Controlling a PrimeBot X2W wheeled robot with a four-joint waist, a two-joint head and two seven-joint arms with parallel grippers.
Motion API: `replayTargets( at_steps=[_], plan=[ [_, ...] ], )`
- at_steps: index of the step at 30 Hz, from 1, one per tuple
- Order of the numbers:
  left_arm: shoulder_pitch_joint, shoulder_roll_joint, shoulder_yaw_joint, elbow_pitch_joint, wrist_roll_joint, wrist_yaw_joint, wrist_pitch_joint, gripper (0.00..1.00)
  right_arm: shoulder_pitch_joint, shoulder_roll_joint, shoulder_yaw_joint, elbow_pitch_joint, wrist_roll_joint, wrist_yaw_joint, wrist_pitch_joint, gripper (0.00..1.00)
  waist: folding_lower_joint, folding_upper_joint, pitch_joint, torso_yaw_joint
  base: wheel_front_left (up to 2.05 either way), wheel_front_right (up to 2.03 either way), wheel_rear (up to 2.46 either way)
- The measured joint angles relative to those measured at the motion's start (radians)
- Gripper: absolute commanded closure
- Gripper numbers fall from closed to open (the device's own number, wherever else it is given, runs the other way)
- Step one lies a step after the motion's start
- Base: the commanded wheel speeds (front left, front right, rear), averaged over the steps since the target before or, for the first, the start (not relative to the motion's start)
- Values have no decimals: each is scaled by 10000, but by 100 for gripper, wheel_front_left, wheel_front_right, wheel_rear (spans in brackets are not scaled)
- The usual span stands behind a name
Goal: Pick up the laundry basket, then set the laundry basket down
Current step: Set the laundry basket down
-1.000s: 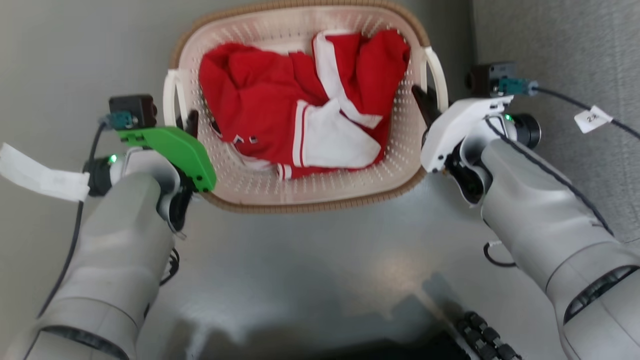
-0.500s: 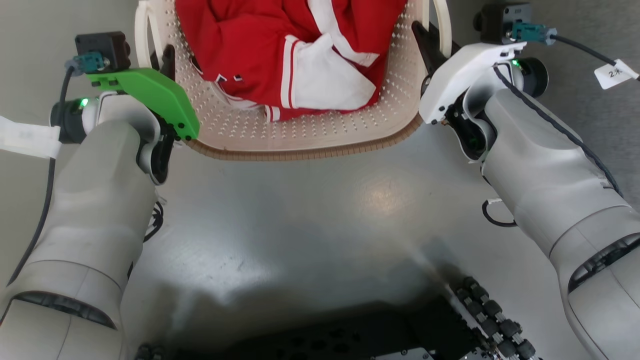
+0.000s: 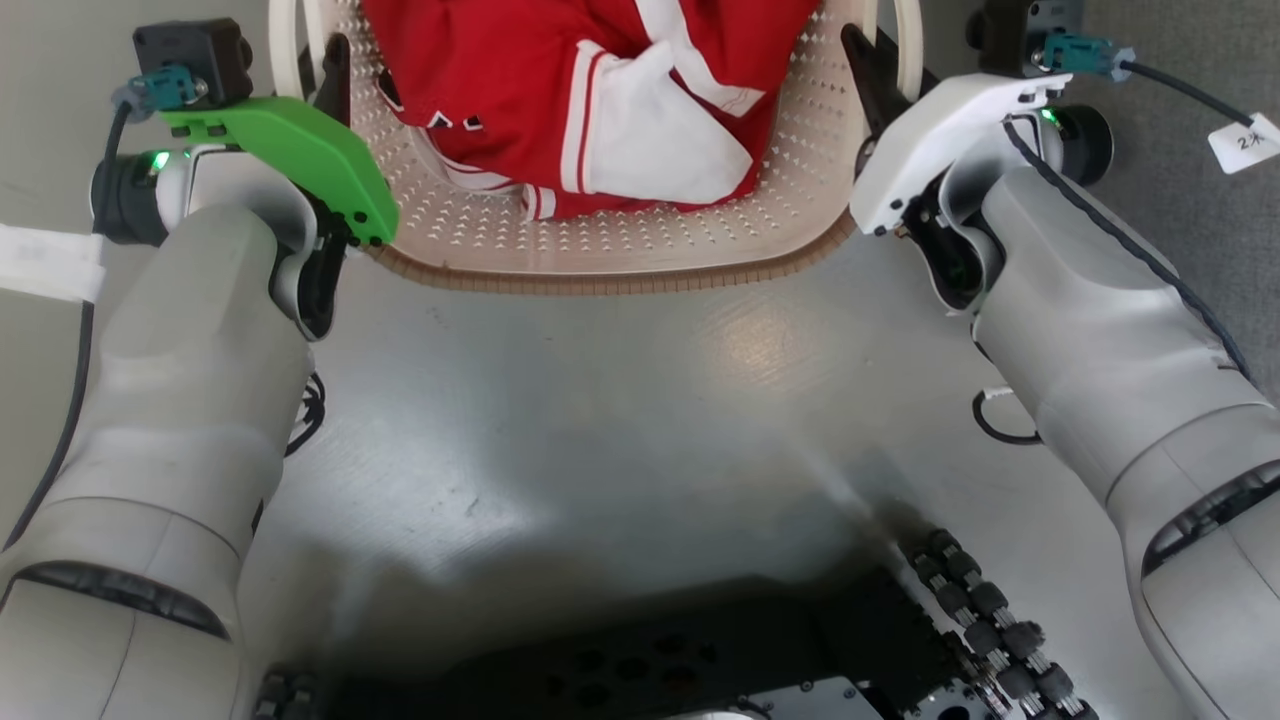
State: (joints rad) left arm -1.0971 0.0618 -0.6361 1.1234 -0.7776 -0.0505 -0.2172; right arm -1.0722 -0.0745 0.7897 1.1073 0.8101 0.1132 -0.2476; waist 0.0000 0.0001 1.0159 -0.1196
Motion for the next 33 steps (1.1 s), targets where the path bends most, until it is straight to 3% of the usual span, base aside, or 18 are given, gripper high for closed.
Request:
replayTargets(
  at_steps=[1,2,17,33],
  plan=[
    [-38,0,-13,27,12,-10,-36,0,-39,2,-10,8,0,4,2,8,0,0,13,-7,0,0,0],
    [-82,-31,-31,173,38,8,-10,0,-71,29,-12,13,0,40,-21,0,1,-1,28,-12,0,0,0],
    [-54,92,-128,652,104,-25,-54,0,-66,119,-102,441,-4,111,-27,0,2,0,-120,-47,0,0,0],
    [544,71,-199,965,115,-299,-230,0,499,123,-447,476,-29,111,-27,0,1,0,-1103,-119,0,0,0]
  ],
)
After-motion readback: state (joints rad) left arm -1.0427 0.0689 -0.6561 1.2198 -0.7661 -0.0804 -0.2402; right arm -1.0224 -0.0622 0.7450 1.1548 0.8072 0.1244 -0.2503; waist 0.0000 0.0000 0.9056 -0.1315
